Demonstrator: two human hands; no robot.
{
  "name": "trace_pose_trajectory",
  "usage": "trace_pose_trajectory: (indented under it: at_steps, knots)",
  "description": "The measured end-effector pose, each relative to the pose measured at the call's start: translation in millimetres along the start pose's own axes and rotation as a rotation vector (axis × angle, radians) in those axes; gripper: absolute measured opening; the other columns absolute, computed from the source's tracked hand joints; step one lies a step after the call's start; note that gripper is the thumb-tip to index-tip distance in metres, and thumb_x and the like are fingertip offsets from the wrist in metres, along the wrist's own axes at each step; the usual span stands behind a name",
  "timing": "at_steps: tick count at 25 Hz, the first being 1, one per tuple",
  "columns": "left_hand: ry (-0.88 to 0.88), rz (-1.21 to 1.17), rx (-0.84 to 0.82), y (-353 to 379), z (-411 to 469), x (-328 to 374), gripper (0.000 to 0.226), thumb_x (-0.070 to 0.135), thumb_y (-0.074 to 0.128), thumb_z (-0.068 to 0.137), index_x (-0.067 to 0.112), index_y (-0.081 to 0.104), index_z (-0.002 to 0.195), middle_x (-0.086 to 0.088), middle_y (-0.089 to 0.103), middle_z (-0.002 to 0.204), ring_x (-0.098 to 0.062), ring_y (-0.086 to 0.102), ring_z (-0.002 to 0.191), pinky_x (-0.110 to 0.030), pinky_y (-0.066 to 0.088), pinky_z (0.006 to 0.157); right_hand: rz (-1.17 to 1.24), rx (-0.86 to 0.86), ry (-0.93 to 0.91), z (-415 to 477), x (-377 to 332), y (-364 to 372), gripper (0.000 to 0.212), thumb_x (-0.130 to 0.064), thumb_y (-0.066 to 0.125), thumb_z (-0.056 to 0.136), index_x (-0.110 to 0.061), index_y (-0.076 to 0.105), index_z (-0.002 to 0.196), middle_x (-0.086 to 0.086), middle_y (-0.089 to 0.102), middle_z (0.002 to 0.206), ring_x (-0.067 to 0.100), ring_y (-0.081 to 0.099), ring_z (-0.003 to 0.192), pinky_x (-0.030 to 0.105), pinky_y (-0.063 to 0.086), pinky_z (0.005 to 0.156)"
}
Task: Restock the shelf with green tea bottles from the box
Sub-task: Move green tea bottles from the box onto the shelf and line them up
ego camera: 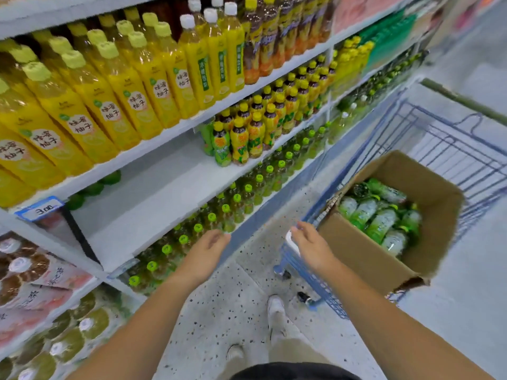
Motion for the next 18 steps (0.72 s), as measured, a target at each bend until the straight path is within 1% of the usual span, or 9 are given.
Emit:
trace_pose_trajectory:
  at_steps: [2,3,5,7,9,11,14,16,18]
  knots:
    - [0.04,0.038,-0.054,21.8,-0.1,12.1,0.062,0.06,0.047,0.1,0.025,0.044,0.151,0.007,0.046,0.148,-0.007,0.043,0.122,-0.028,0.036,0.092,0.033,0.065,0.024,-20.9,17.7,-24.3,0.063,-0.055,0.043,0.103,-0.026,0.03,0.157,0.002,0.042,0.159,0.024,0.048,0.138,0.039,0.041,0.104]
    - [0.058,0.056,-0.079,34.1,-0.7,18.6,0.063,0.06,0.048,0.099,0.025,0.044,0.152,0.007,0.046,0.15,-0.006,0.043,0.122,-0.027,0.036,0.092,0.039,0.095,0.034,-30.6,26.6,-36.2,0.064,-0.056,0.043,0.103,-0.025,0.03,0.157,0.003,0.042,0.158,0.025,0.049,0.137,0.04,0.041,0.105]
    - [0.098,0.063,-0.128,65.5,-0.4,34.2,0.061,0.058,0.05,0.099,0.025,0.046,0.151,0.007,0.047,0.151,-0.005,0.044,0.123,-0.027,0.034,0.097,0.058,0.163,0.061,-50.0,46.6,-64.2,0.066,-0.059,0.042,0.102,-0.026,0.029,0.157,0.004,0.041,0.159,0.025,0.047,0.138,0.037,0.039,0.104]
    - [0.117,0.054,-0.174,99.4,0.4,50.3,0.059,0.057,0.052,0.099,0.025,0.048,0.149,0.008,0.048,0.15,-0.004,0.044,0.123,-0.027,0.033,0.097,0.087,0.229,0.09,-64.2,65.8,-92.3,0.066,-0.06,0.041,0.102,-0.026,0.029,0.157,0.004,0.038,0.16,0.025,0.044,0.14,0.032,0.035,0.1]
    - [0.123,0.083,-0.229,137.7,3.2,67.8,0.055,0.06,0.051,0.098,0.028,0.052,0.144,0.01,0.051,0.144,-0.006,0.047,0.12,-0.025,0.034,0.094,0.114,0.294,0.116,-72.8,84.3,-122.8,0.066,-0.06,0.04,0.102,-0.026,0.031,0.157,0.003,0.038,0.16,0.023,0.042,0.141,0.03,0.034,0.099]
    - [0.117,0.106,-0.284,173.9,8.6,85.4,0.049,0.067,0.05,0.095,0.036,0.055,0.133,0.017,0.054,0.134,-0.006,0.051,0.116,-0.024,0.036,0.09,0.131,0.343,0.146,-74.9,102.4,-152.5,0.064,-0.06,0.039,0.102,-0.026,0.033,0.157,0.002,0.04,0.159,0.023,0.044,0.139,0.031,0.035,0.099]
    - [0.144,0.134,-0.326,227.6,21.0,118.2,0.055,0.08,0.046,0.083,0.044,0.055,0.124,0.032,0.054,0.118,-0.001,0.052,0.113,-0.022,0.039,0.086,0.124,0.381,0.182,-68.2,131.7,-199.6,0.062,-0.061,0.036,0.102,-0.029,0.035,0.155,0.001,0.044,0.155,0.022,0.048,0.133,0.034,0.04,0.098]
    - [0.135,0.134,-0.341,261.3,31.7,136.1,0.056,0.077,0.046,0.086,0.041,0.056,0.128,0.028,0.055,0.12,-0.002,0.052,0.115,-0.026,0.039,0.092,0.159,0.384,0.197,-57.4,149.6,-227.3,0.062,-0.061,0.036,0.102,-0.029,0.034,0.155,0.0,0.045,0.155,0.02,0.05,0.129,0.035,0.041,0.097]
    - [0.115,0.146,-0.36,293.5,43.3,154.1,0.048,0.072,0.047,0.091,0.042,0.056,0.128,0.028,0.054,0.119,-0.003,0.051,0.118,-0.027,0.039,0.091,0.18,0.379,0.205,-40.9,166.5,-253.8,0.063,-0.06,0.036,0.103,-0.027,0.032,0.156,0.001,0.045,0.155,0.019,0.05,0.128,0.033,0.039,0.099]
Point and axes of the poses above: each hand's wrist, its own z-axis towards the middle knuckle, its own y-axis out of the palm, x = y × z, the point moved 10 cm from there along z, towards the middle knuckle
